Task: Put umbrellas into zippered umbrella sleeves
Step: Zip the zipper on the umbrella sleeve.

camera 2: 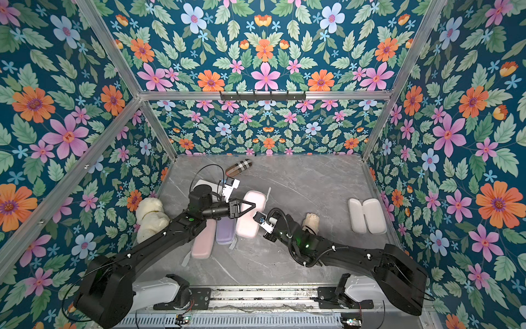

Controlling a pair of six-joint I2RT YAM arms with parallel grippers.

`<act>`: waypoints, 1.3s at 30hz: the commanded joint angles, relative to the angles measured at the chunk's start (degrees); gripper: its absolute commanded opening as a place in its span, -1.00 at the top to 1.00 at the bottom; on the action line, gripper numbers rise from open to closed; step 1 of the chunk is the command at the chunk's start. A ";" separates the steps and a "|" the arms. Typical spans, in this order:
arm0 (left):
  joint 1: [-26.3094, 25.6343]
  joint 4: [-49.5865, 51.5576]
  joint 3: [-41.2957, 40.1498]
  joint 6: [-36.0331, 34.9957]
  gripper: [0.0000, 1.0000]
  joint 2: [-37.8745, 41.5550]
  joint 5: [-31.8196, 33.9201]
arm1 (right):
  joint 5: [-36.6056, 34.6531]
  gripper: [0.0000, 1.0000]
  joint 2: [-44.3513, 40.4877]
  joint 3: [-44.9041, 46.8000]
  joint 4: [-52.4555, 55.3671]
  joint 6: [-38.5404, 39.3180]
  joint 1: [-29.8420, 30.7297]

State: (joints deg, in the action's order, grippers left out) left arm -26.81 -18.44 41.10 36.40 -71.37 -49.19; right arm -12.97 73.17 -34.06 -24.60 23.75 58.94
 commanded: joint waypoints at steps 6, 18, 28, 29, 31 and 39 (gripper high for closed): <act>3.56 -3.65 3.66 -2.03 0.97 -1.87 3.99 | 2.86 1.00 1.33 -0.39 5.25 -1.19 7.69; 0.79 -35.11 -8.73 12.65 1.00 -2.77 21.85 | 5.98 1.00 5.54 -4.69 -2.40 -26.10 9.86; -10.35 -53.90 -19.43 16.00 1.00 -3.54 51.63 | 2.43 1.00 12.04 -11.15 -12.65 -48.34 9.80; -11.32 -54.95 -19.98 15.98 1.00 -3.83 53.47 | 2.63 1.00 12.32 -11.66 -12.76 -49.44 9.87; -12.63 -57.72 -21.32 16.36 1.00 -4.40 56.47 | 3.13 1.00 12.17 -12.38 -10.75 -52.35 9.22; -12.63 -56.34 -23.52 16.29 1.00 0.68 65.91 | 14.48 -0.03 2.85 -3.89 3.47 -67.87 -2.43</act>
State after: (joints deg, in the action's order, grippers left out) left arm -39.35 -72.18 17.41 53.39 -71.92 11.90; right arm -4.32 78.39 -40.47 -23.88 -35.75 59.05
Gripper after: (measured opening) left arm 0.307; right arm 0.482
